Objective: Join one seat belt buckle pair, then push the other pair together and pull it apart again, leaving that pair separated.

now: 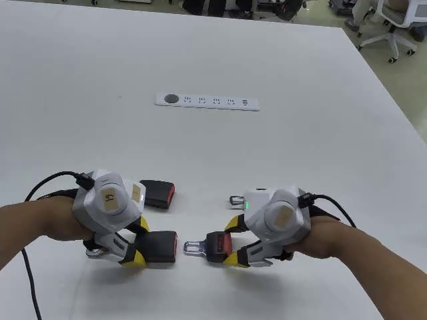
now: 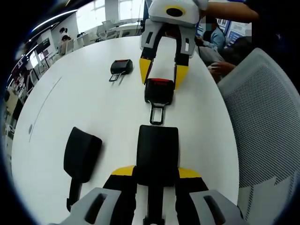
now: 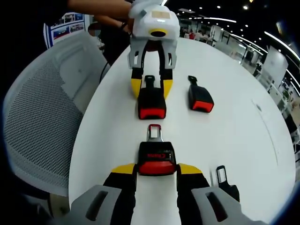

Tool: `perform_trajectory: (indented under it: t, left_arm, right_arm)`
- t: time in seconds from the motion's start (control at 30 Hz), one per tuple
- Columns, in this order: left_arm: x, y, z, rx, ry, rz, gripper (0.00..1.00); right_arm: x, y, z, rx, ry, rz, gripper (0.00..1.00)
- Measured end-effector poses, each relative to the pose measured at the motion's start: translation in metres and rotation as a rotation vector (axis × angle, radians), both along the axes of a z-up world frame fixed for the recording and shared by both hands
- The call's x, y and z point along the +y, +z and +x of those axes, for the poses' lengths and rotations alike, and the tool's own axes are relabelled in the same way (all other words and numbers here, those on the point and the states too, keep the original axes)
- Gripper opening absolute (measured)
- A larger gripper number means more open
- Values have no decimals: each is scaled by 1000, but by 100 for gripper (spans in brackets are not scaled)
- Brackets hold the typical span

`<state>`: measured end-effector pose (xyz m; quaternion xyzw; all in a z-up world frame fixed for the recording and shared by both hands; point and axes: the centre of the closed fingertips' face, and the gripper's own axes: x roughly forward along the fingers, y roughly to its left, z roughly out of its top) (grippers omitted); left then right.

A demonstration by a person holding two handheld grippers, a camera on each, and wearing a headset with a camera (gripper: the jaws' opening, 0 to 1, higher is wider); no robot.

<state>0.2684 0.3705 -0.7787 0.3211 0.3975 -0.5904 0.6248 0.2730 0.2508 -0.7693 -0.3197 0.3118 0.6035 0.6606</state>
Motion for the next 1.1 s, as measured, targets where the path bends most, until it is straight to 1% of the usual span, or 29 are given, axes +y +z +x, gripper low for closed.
perform_trajectory:
  t: [0.1,0.57,0.8,1.0,1.07,1.1]
  left_arm:
    - [1,-2,1,0,-1,0,32]
    - [-1,0,-1,0,-4,4,32]
    - [-1,1,-1,1,-3,4,32]
    - [0,-1,0,1,-2,-1,32]
    - [0,-1,0,2,4,-6,32]
    - [0,0,-1,2,5,-8,32]
  right_arm:
    - [3,-1,1,-1,6,0,30]
    - [13,-3,-1,6,7,0,30]
    - [20,-1,-3,9,7,11,30]
    - [24,-2,-3,-1,10,21,29]
    - [27,-2,-2,-13,15,28,29]
    - [27,-3,-3,-16,17,20,29]
